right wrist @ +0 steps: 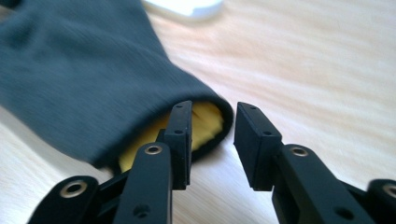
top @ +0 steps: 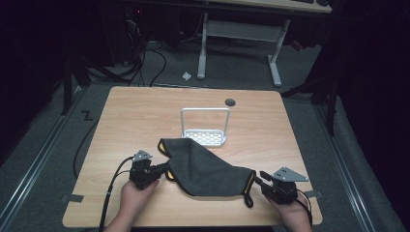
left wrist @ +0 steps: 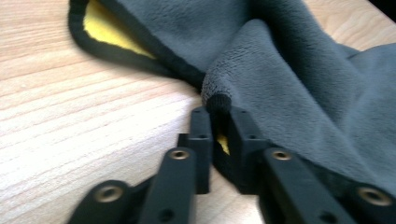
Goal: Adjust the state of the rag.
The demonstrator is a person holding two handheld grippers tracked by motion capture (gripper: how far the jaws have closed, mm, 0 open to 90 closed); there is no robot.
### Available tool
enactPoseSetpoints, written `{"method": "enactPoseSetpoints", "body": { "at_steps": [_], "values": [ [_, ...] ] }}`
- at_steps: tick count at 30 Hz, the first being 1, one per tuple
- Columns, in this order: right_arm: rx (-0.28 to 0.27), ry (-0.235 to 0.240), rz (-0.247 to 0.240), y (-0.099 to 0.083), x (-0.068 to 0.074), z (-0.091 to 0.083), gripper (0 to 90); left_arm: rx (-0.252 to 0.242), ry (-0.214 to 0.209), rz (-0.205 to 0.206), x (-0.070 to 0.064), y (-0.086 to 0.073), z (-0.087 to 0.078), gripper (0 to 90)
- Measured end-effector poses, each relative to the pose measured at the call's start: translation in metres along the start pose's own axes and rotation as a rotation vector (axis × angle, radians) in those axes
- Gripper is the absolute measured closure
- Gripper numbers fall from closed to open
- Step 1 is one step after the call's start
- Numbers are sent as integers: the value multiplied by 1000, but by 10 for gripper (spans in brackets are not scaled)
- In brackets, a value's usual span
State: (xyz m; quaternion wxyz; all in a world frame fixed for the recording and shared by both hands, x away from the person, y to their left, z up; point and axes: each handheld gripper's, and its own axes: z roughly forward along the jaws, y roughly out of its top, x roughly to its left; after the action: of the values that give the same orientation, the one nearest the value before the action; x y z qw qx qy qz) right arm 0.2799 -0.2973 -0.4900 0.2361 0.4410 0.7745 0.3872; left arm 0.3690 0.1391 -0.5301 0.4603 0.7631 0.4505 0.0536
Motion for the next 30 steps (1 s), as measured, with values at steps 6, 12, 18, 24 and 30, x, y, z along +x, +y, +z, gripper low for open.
{"method": "enactPoseSetpoints", "body": {
  "at_steps": [6, 12, 18, 24, 30],
  "values": [
    [6, 174, -38, 4, 30, 14, 468, -102, -8, 33, -13, 2, -22, 842],
    [126, 226, -156, -1, 56, 39, 491, -153, -2, 49, -16, 3, -34, 842],
    [108, 166, -214, 2, 59, 33, 867, -196, -24, 67, -23, 4, -52, 847],
    [-103, 33, -123, 34, 35, 8, 867, -275, -3, 123, -23, 34, -59, 848],
    [-15, -30, -78, 45, 13, 47, 863, -146, 103, 174, 1, 63, 0, 848]
  ]
}}
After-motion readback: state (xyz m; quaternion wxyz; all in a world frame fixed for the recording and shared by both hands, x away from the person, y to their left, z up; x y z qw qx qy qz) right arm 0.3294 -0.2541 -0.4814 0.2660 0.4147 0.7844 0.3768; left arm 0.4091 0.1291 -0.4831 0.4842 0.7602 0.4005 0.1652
